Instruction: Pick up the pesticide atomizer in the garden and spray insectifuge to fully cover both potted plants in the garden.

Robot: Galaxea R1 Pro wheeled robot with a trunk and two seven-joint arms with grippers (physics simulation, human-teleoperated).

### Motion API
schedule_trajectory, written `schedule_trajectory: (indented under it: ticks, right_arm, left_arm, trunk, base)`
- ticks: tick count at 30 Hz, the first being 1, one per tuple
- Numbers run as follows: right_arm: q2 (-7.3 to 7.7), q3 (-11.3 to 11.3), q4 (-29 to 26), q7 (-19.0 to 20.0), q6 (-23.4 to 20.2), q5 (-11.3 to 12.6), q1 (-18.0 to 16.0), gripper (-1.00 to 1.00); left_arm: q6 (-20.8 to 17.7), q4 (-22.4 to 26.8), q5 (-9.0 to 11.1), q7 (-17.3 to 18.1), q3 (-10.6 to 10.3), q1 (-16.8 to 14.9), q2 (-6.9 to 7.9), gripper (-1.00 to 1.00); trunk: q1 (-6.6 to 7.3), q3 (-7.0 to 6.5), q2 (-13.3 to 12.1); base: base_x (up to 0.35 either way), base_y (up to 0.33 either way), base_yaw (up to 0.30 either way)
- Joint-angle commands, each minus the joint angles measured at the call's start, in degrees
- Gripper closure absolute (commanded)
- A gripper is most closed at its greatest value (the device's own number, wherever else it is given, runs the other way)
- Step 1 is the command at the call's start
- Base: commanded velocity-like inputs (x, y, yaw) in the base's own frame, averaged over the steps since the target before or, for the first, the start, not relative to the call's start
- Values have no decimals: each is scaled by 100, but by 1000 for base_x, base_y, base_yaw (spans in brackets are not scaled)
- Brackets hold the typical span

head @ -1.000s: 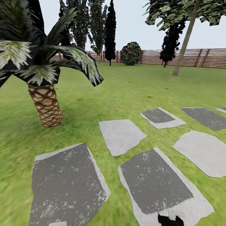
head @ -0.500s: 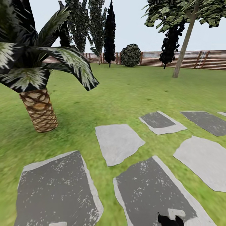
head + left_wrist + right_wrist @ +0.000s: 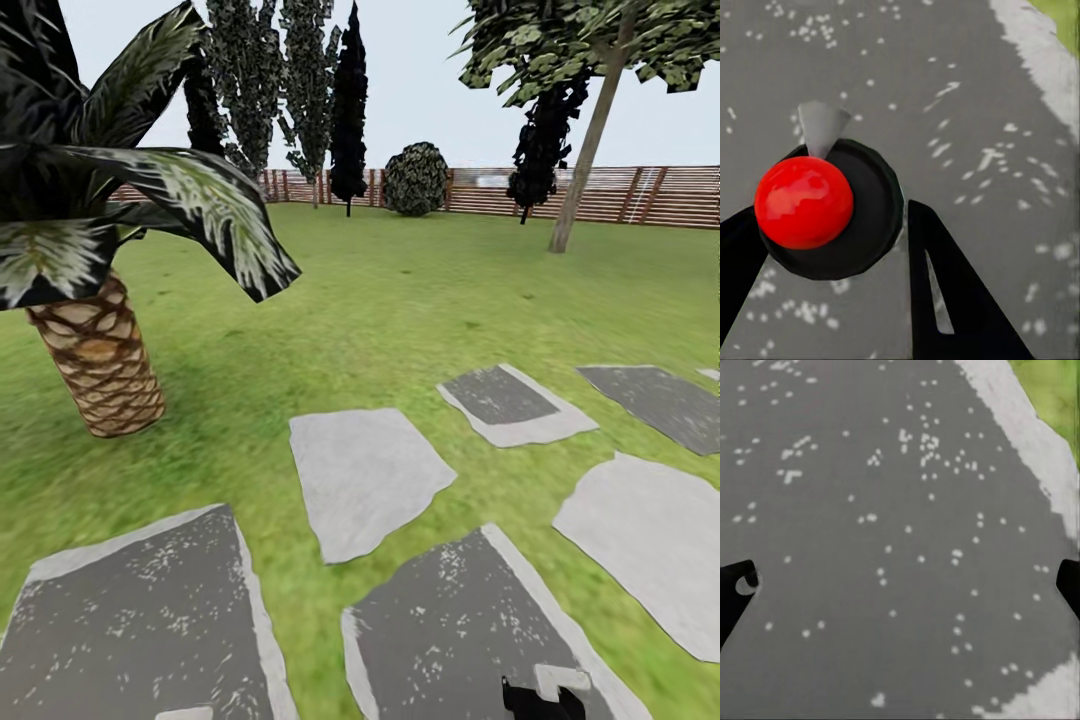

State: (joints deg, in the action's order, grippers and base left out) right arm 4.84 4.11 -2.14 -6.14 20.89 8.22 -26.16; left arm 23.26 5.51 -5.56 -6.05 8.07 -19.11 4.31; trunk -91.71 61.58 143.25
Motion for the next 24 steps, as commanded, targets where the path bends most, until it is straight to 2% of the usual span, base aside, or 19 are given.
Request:
schedule_trajectory:
  ticks: [1,24]
  right_arm:
    - [0,46,3,-8,14,53,-3,-100]
    - [-2,54,12,-10,12,57,-2,-100]
  left_arm:
    - [19,-6,-59,-19,36,-2,-1,100]
    - [20,-5,-59,-25,31,-2,-1,100]
  trunk:
    - [-2,5,2]
    - [-2,5,2]
  base:
    - [296,-144,0]
    - [297,-155,0]
